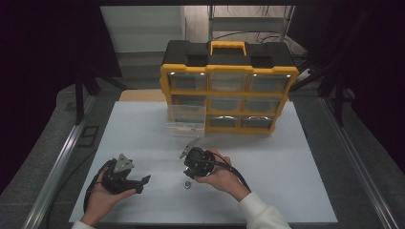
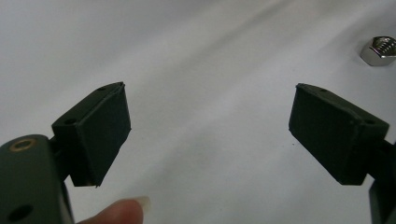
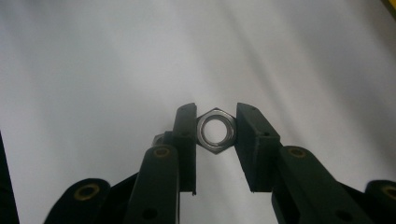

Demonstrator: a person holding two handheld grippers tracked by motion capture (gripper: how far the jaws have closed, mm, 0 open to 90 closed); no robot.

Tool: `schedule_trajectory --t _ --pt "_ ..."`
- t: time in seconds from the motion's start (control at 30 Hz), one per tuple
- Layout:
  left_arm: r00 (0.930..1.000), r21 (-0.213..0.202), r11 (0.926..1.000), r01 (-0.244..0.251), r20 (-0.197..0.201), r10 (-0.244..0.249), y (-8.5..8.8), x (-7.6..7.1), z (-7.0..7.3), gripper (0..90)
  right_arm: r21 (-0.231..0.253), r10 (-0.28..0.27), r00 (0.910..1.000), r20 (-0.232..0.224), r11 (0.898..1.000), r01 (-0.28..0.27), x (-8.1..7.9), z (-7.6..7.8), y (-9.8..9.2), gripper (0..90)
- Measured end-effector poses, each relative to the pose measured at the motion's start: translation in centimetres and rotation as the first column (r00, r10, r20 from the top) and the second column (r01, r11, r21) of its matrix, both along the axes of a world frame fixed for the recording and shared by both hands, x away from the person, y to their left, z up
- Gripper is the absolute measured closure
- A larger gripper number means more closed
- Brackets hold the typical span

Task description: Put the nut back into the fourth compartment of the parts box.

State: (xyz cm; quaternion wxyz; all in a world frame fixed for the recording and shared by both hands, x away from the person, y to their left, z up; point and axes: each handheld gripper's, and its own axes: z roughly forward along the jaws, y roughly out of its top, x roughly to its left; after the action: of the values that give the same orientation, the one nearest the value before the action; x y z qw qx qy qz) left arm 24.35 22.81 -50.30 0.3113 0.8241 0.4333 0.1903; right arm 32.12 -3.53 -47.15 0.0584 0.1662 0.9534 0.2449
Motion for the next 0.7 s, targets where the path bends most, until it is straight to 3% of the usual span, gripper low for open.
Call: schedule_trajectory --t 0.7 --pt "1.0000 -0.001 1.0000 0.007 -0.002 -0.007 -0.2 0.0 0.0 13.3 0.011 0.037 0.9986 0.038 0.999 -0.037 -1.3 1.6 0.7 70.1"
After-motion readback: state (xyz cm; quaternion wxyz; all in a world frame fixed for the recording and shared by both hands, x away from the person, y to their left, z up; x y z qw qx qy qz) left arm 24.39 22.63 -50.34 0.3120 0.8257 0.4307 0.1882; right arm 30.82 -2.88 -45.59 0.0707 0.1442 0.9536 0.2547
